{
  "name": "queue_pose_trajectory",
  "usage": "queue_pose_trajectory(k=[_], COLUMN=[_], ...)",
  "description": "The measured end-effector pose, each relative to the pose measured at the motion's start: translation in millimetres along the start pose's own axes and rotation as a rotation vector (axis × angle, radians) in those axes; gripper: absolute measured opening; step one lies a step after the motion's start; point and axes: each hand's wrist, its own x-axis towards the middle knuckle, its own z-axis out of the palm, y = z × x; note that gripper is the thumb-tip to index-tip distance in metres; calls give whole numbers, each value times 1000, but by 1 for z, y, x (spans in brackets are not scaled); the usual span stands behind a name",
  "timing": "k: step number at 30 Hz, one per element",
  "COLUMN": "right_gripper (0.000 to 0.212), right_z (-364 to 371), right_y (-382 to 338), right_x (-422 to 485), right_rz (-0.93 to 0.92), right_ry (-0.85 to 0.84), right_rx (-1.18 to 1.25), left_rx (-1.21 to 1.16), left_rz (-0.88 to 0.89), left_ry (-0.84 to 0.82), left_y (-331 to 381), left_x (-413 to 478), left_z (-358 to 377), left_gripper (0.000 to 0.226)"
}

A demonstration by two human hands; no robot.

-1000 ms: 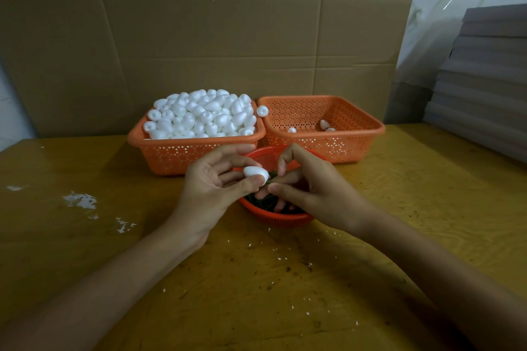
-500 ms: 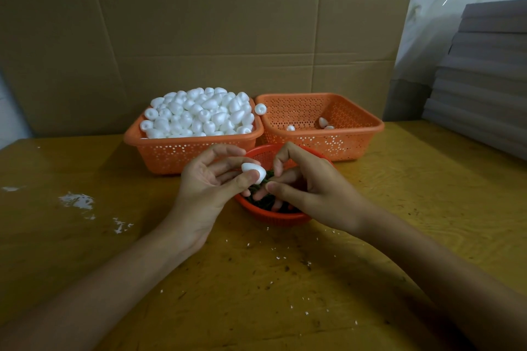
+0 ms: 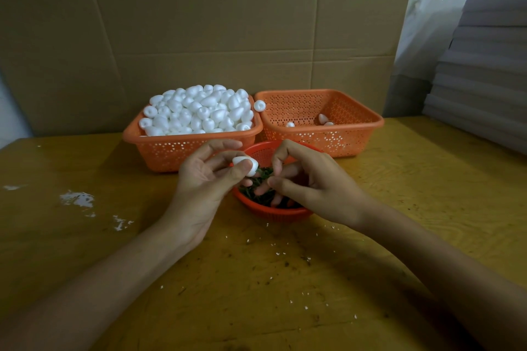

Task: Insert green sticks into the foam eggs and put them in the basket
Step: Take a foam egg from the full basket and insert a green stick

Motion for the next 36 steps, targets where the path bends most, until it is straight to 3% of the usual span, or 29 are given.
queue_pose_trajectory(k=[5, 18, 36], right_gripper=[16, 17, 17], right_z=[0, 3, 3], right_y=[0, -3, -5], right_x=[0, 1, 2], right_rz=[37, 141, 136], right_ry=[8, 89, 87], right_rx=[31, 8, -27], left_rx=[-2, -139, -70], left_rz=[-9, -39, -15], left_ry=[13, 8, -50], left_y=[0, -3, 0], left_x=[0, 3, 1], left_z=[0, -4, -2], left_gripper=[56, 30, 32])
